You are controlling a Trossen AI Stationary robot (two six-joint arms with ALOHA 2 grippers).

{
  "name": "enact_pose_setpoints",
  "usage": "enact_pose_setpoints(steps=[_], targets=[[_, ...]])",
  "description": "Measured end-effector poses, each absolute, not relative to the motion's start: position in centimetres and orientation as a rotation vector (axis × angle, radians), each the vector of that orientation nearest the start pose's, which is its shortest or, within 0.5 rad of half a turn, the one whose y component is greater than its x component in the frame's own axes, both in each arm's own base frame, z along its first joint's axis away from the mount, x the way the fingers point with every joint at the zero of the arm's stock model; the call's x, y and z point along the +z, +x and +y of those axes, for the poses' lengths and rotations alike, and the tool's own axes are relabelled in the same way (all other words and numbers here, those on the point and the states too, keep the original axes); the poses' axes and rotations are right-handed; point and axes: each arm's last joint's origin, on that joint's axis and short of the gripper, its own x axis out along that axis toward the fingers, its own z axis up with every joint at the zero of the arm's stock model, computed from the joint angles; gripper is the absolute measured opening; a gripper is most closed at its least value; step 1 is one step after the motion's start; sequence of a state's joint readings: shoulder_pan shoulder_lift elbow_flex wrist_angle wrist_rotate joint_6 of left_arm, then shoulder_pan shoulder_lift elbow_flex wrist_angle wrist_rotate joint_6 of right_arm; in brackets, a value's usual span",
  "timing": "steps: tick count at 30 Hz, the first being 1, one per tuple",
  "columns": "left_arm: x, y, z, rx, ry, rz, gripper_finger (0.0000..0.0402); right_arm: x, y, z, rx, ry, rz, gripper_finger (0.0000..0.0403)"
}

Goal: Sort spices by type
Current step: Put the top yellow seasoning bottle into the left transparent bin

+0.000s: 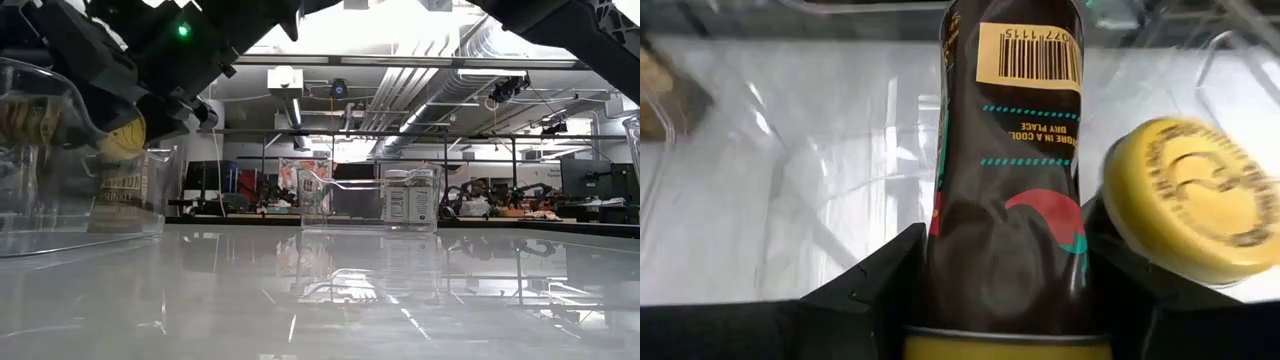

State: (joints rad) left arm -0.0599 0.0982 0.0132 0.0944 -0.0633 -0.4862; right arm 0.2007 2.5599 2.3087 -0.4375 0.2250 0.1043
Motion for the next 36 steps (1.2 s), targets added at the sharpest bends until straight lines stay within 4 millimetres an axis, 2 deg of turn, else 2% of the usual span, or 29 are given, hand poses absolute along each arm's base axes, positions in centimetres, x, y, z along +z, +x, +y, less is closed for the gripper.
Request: enact_pose_setpoints(steps=[22,32,36], targets=[[16.9,10.3,-0.4,0.002,-0.487,-0.009,0.0001,17.7,53.9,11.6,-0.042,-0.089,0.869,0.0207],[16.9,10.3,-0.4,0.002,-0.487,-0.01,0.0001,19.6,53.2,11.4,-0.057,-0.09,0.873,0.0207],[16.9,10.3,-0.4,0.001,-0.487,-0.01,0.0001,19.7,52.9,11.5,-0.056,-0.095,0.895,0.0207]])
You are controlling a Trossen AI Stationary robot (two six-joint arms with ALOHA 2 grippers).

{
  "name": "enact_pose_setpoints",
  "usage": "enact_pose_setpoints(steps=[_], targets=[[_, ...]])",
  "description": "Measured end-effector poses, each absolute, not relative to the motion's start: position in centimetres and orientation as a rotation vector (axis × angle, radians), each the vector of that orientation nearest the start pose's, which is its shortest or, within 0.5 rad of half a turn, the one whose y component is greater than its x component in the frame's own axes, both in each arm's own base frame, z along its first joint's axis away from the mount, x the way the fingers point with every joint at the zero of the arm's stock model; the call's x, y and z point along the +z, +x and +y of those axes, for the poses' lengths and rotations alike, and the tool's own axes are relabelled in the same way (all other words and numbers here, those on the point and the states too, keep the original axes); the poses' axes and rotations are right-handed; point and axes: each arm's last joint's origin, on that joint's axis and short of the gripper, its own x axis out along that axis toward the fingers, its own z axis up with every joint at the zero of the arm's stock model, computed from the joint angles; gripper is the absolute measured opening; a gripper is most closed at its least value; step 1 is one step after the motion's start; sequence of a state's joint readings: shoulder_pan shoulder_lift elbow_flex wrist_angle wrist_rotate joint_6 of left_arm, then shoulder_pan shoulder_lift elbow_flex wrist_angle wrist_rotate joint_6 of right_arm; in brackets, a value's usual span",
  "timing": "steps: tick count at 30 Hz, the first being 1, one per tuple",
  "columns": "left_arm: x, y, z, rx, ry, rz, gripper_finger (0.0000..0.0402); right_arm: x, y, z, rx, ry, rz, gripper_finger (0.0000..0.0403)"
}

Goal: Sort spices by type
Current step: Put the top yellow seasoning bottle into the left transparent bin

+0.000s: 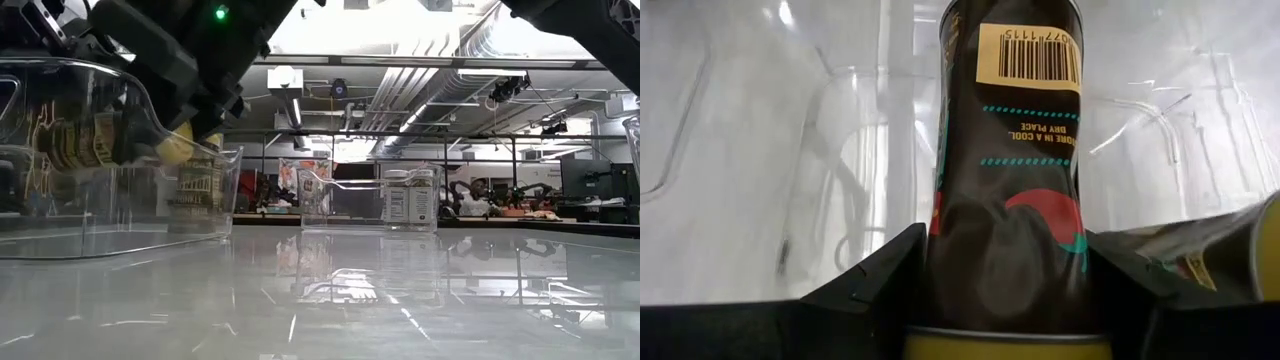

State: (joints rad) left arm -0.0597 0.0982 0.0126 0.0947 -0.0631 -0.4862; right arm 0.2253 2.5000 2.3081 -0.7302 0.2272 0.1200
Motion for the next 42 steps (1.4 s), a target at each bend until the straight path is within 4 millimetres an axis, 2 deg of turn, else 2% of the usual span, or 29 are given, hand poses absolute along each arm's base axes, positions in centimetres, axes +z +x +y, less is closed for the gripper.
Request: enact_pose_setpoints(steps=[13,19,24,28,42], targets=[[16.9,10.3,-0.4,0.001,-0.487,-0.01,0.0001,20.0,51.0,12.5,-0.027,-0.125,1.046,0.0207],[16.9,10.3,-0.4,0.0,-0.487,-0.012,0.0001,21.9,50.4,12.6,-0.021,-0.121,1.021,0.0207],[16.9,10.3,-0.4,0.0,-0.487,-0.012,0.0001,24.8,49.4,12.4,-0.022,-0.103,0.99,0.0207],[16.9,10.3,-0.4,0.0,-0.487,-0.012,0.0001,27.0,48.0,12.1,-0.052,-0.019,1.01,0.0207],[16.9,10.3,-0.4,0.001,-0.487,-0.01,0.0001,27.7,47.4,12.3,-0.101,0.213,1.055,0.0207]])
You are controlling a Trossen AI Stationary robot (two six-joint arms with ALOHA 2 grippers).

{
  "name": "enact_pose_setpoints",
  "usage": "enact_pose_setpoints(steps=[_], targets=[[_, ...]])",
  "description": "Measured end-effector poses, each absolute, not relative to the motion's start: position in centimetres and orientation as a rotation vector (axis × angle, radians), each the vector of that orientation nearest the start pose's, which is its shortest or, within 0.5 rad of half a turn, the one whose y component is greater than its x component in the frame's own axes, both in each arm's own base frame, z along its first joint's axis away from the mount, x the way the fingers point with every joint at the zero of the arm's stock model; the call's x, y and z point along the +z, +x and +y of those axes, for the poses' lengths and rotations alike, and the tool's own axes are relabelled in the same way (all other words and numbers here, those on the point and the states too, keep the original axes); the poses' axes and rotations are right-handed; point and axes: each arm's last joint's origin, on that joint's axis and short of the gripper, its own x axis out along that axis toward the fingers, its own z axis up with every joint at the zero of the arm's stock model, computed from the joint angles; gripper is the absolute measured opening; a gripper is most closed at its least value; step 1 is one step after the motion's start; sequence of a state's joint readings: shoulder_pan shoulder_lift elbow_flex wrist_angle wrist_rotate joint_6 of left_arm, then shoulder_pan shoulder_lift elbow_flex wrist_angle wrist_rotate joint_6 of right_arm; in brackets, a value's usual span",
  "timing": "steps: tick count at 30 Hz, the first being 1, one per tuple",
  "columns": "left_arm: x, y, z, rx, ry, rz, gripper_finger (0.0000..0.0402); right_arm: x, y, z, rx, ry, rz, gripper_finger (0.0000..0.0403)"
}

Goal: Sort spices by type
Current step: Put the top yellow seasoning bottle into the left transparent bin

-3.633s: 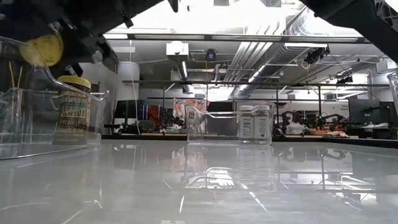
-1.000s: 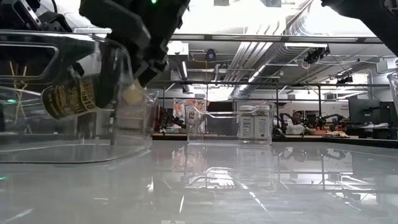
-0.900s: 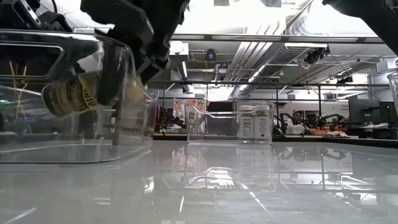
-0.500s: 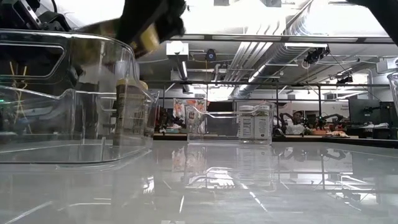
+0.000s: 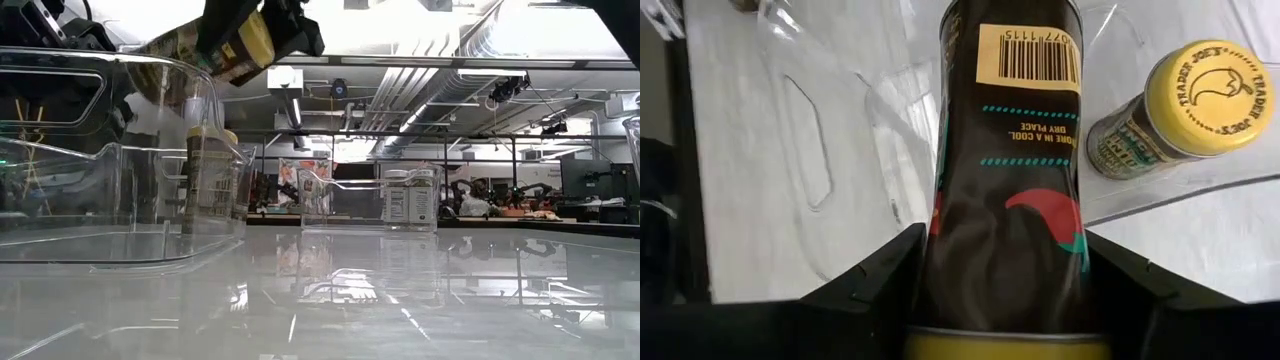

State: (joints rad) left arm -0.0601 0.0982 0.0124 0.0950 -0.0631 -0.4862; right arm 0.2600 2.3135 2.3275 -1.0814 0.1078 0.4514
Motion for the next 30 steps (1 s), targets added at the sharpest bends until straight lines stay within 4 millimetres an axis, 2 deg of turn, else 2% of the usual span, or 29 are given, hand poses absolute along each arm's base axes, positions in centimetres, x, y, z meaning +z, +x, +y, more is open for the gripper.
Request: enact_pose_setpoints(steps=[8,13,17,23,27,30], targets=[[16.9,10.3,-0.4,0.001,-0.487,-0.01,0.0001,27.6,47.5,11.8,-0.129,0.356,1.072,0.0207],[16.9,10.3,-0.4,0.001,-0.487,-0.01,0.0001,27.6,47.9,11.0,-0.138,0.379,1.058,0.0207],[16.9,10.3,-0.4,0.001,-0.487,-0.009,0.0001,27.2,47.5,10.3,-0.154,0.416,1.127,0.0207],[16.9,10.3,-0.4,0.001,-0.487,-0.009,0.0001,26.9,47.4,10.3,-0.154,0.418,1.149,0.0207],[16.9,10.3,-0.4,0.001,-0.487,-0.009,0.0001,27.0,47.6,10.4,-0.141,0.426,1.134,0.0248],[16.9,10.3,-0.4,0.001,-0.487,-0.009,0.0001,27.1,47.7,10.3,-0.116,0.446,1.133,0.0262]])
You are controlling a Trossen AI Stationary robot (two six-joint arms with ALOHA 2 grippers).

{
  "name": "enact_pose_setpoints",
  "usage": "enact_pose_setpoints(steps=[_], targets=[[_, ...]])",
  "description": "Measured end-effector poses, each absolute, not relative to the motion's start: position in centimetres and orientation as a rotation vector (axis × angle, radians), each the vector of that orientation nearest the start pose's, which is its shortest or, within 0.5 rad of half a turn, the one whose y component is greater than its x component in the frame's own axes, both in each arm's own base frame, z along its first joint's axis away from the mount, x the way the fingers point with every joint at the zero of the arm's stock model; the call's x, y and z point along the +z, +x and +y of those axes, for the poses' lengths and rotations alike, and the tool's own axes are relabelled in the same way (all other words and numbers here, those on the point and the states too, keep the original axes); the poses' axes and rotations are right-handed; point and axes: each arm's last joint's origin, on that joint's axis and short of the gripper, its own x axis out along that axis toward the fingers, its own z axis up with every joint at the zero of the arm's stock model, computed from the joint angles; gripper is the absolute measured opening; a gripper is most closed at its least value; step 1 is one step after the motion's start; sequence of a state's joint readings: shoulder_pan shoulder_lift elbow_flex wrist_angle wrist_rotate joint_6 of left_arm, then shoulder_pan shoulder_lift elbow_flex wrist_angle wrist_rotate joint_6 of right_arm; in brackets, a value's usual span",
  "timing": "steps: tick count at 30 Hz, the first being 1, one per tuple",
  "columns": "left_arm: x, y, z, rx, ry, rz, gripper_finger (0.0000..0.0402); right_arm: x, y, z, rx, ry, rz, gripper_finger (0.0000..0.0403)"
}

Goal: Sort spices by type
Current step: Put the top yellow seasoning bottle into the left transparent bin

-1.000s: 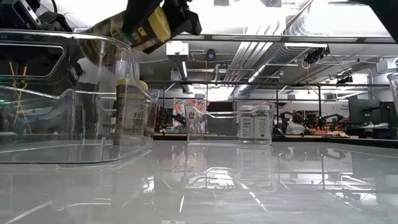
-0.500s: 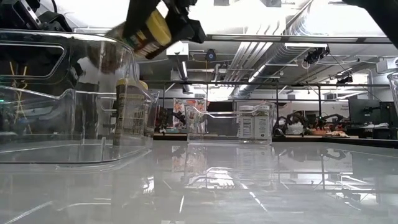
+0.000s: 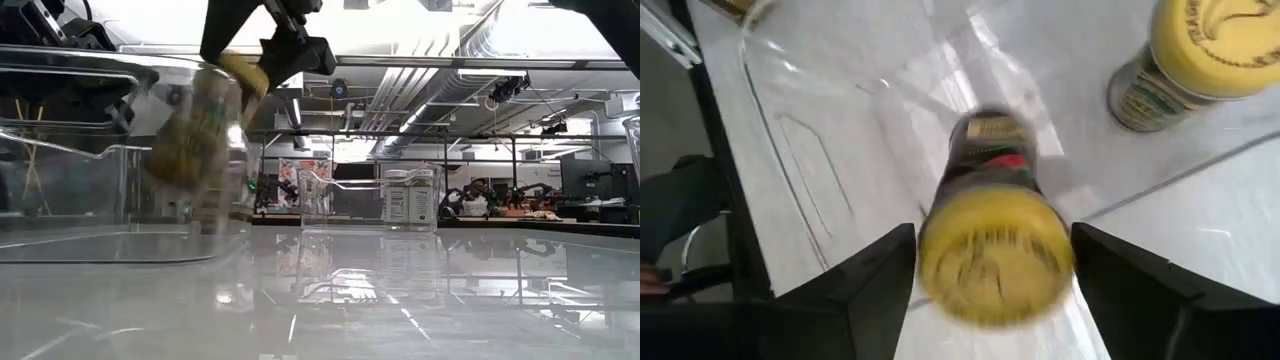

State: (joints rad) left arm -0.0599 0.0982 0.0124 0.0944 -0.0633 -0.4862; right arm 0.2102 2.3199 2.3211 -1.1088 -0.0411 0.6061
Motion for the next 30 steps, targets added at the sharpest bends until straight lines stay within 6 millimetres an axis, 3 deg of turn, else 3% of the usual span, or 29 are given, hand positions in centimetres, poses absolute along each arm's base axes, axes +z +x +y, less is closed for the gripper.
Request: enact_pose_setpoints(steps=[13,21,27,30], targets=[[16.9,10.3,-0.4,0.001,-0.487,-0.009,0.0001,27.4,48.3,10.2,-0.088,0.465,1.078,0.0248],[16.9,10.3,-0.4,0.001,-0.487,-0.009,0.0001,28.4,49.7,10.5,-0.002,0.457,0.894,0.0249],[16.9,10.3,-0.4,0.002,-0.487,-0.009,0.0001,28.9,50.9,12.8,0.145,0.362,0.722,0.0246],[16.9,10.3,-0.4,0.001,-0.487,-0.013,0.0001,28.4,51.3,14.7,0.195,0.324,0.671,0.0213]])
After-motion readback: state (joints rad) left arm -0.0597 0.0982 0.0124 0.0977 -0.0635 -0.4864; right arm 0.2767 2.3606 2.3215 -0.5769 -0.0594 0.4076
